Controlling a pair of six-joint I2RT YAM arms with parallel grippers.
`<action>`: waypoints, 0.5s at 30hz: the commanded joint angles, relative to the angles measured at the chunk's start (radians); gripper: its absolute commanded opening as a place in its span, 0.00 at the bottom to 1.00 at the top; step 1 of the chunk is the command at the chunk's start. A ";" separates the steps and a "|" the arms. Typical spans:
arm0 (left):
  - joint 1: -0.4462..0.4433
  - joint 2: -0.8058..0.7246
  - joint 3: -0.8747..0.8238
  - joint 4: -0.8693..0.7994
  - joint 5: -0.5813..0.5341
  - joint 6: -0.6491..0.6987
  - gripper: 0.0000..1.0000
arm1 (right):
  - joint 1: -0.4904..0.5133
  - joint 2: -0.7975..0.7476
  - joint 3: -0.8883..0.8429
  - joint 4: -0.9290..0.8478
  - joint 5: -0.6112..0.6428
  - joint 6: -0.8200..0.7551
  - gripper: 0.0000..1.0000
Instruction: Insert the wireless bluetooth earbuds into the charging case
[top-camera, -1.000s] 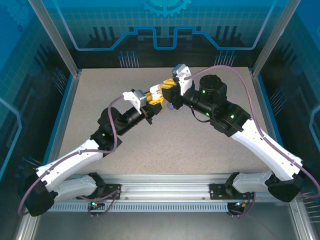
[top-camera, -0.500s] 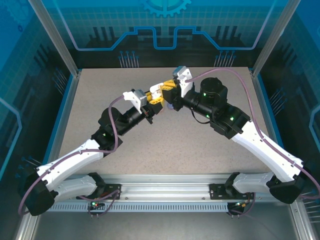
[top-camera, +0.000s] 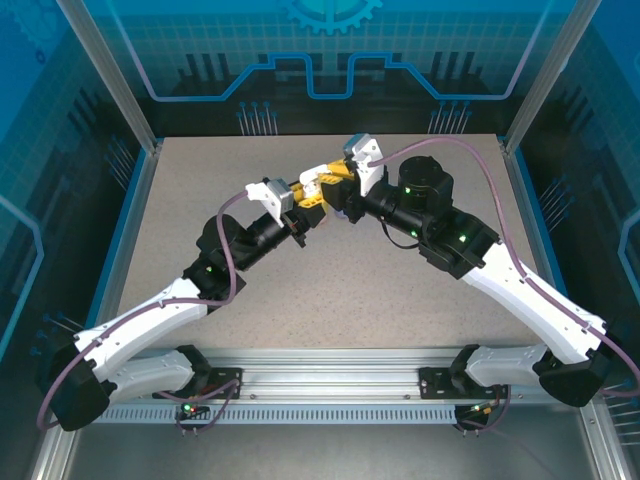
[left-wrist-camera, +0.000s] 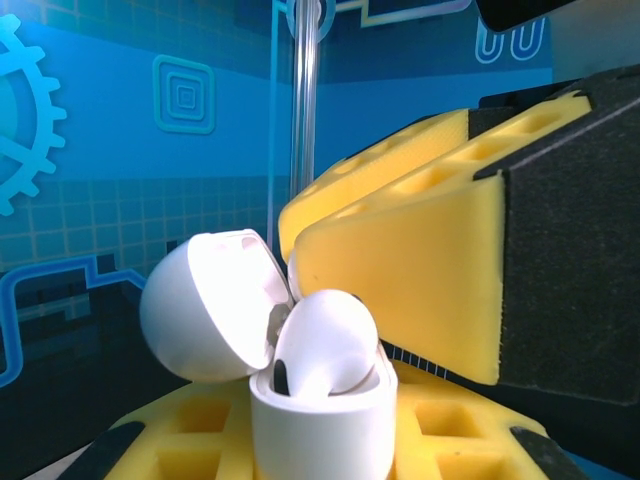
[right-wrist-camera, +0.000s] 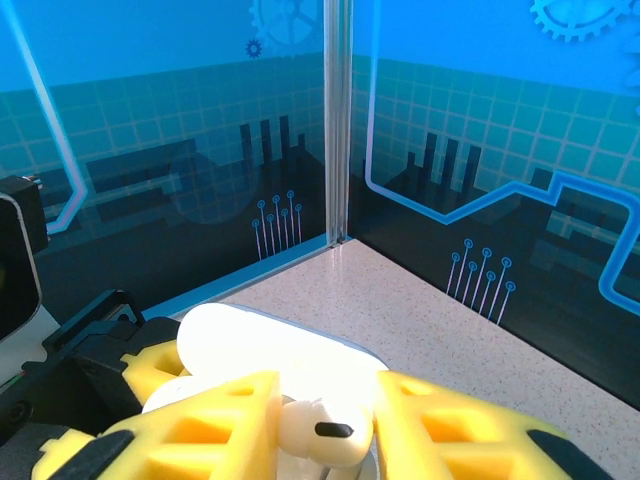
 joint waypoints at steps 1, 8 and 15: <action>-0.008 -0.002 0.037 0.065 -0.013 0.006 0.00 | 0.013 -0.001 0.011 0.003 0.036 -0.005 0.33; -0.006 -0.001 0.037 0.063 -0.011 0.006 0.00 | 0.012 -0.019 0.013 0.011 0.054 0.002 0.41; -0.008 -0.001 0.038 0.062 -0.011 0.006 0.00 | 0.013 -0.039 0.005 0.008 0.050 0.017 0.47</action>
